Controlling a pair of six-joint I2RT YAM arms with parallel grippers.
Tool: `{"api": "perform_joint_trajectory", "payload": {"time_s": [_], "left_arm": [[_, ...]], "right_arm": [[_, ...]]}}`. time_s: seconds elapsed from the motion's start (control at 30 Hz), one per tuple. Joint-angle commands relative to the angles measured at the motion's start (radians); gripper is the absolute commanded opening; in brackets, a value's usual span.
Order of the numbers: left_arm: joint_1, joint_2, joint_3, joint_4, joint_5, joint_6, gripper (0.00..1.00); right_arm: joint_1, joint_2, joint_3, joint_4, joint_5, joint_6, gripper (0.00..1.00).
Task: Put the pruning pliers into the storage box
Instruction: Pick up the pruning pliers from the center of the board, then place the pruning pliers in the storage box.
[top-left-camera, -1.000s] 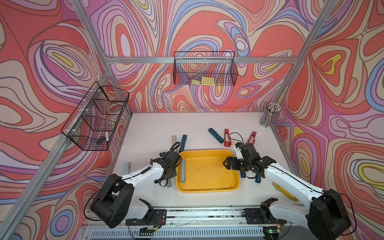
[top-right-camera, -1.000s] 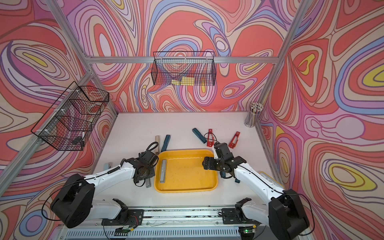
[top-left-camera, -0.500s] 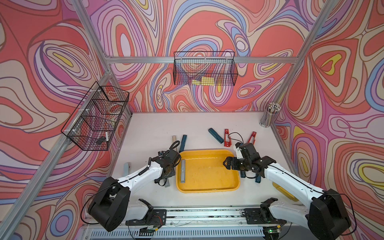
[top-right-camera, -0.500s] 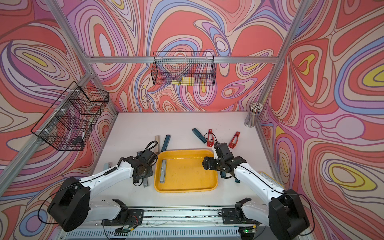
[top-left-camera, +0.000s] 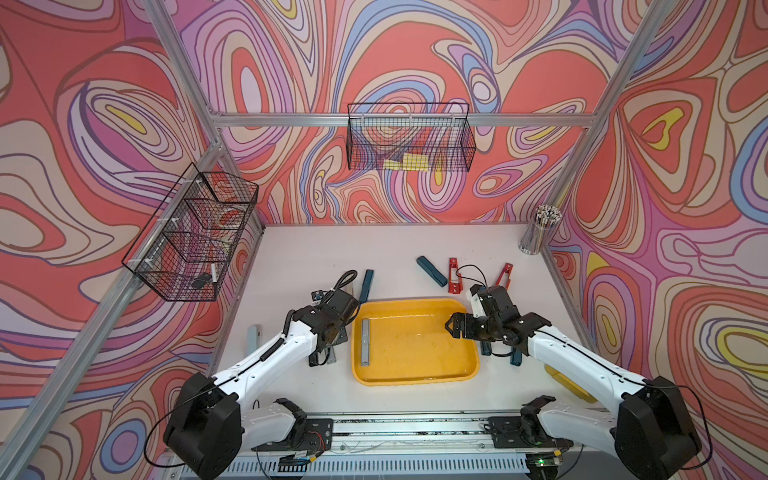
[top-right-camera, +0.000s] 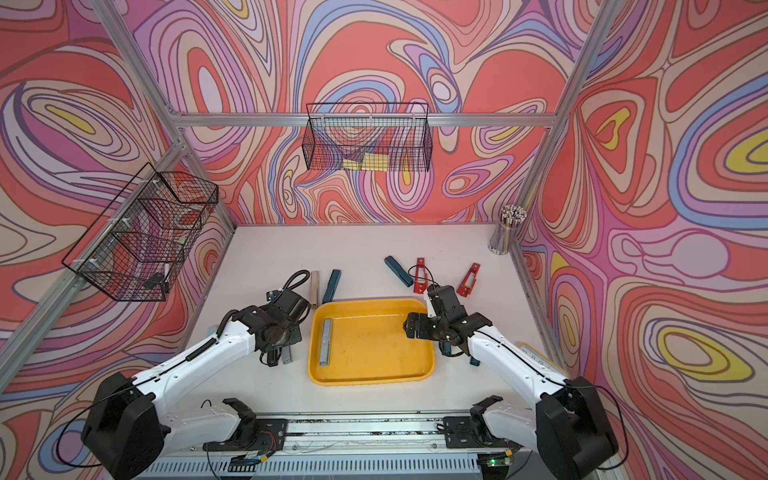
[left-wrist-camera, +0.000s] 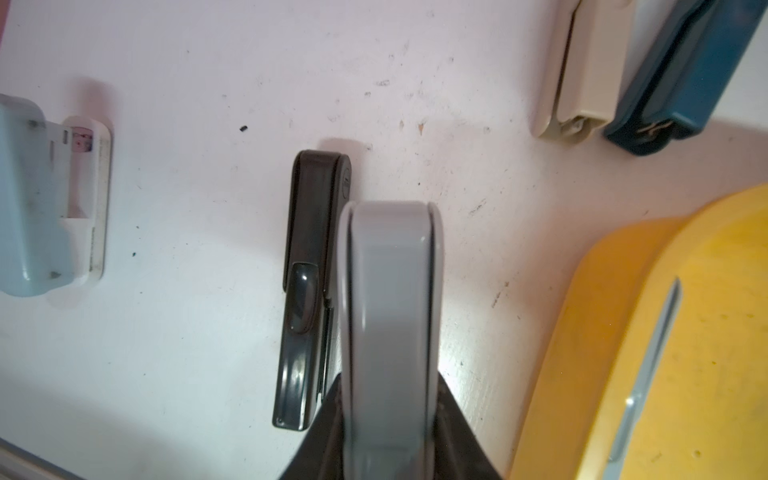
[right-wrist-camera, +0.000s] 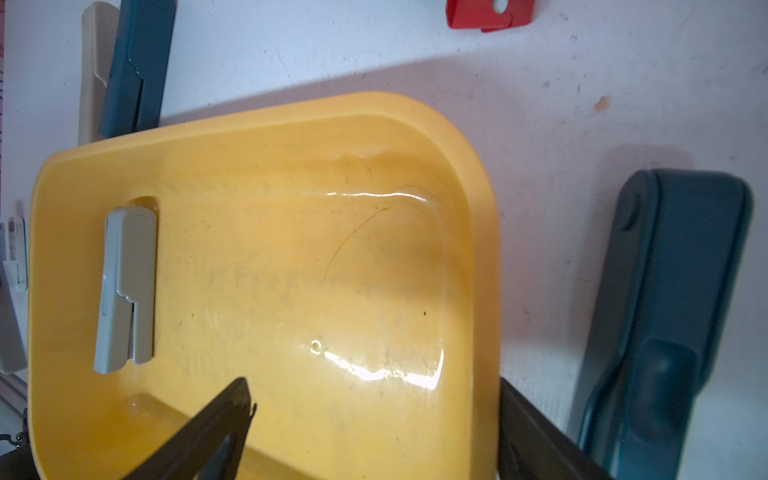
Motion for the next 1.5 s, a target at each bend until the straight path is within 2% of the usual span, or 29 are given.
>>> {"api": "perform_joint_trajectory", "payload": {"time_s": [0.0, 0.47, 0.83, 1.47], "left_arm": [[0.006, -0.039, 0.037, -0.073, -0.052, 0.003, 0.00], [0.006, -0.032, 0.123, -0.067, -0.026, 0.060, 0.00], [0.006, 0.009, 0.143, 0.097, 0.180, 0.070, 0.00], [0.006, 0.049, 0.157, 0.182, 0.287, 0.073, 0.00]], "right_arm": [[0.005, 0.009, -0.020, 0.035, -0.028, 0.018, 0.91], [0.005, -0.004, -0.012, 0.021, -0.017, 0.023, 0.92], [0.005, -0.003, 0.017, -0.038, 0.042, -0.002, 0.93], [0.005, 0.028, 0.144, -0.106, 0.136, -0.083, 0.98]]}}
